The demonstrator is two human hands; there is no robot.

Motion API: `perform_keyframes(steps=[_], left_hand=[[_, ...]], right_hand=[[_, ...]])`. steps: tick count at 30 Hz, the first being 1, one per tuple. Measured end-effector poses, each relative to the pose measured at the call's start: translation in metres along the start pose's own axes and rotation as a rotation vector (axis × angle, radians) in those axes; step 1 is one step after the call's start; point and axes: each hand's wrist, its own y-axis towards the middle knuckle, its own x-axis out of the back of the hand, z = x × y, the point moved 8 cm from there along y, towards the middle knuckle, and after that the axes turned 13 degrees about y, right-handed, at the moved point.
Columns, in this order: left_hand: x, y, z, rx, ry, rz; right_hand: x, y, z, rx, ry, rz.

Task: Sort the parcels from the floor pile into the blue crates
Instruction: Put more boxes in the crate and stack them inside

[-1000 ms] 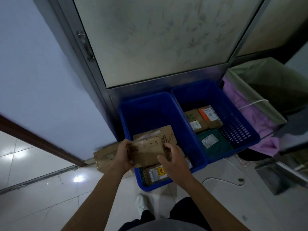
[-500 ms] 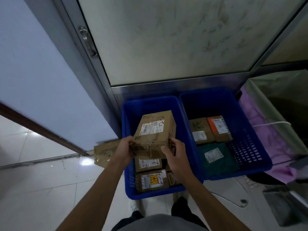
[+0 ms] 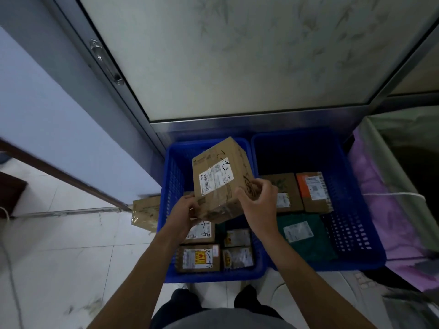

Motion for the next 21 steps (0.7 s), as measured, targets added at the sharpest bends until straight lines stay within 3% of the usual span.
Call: perform_keyframes(steps=[4, 12, 16, 21], left_hand=[[-0.027, -0.013, -0.003, 0.001, -0.063, 0.010], [-0.053, -0.014, 0.005, 0.033, 0.048, 0.051], [-0.051, -0.016, -0.004, -0.013, 0.051, -0.009], [-0.029, -0.015, -0.021, -0.090, 0.021, -0.172]], right_hand=[[0.024, 0.014, -0.009, -0.115, 0.110, 0.015], [0.042, 0.015, -0.043, -0.360, 0.321, -0.002], [0.037, 0.004, -0.057, -0.459, 0.376, 0.003], [0.020, -0.012, -0.062, -0.620, 0.405, 0.164]])
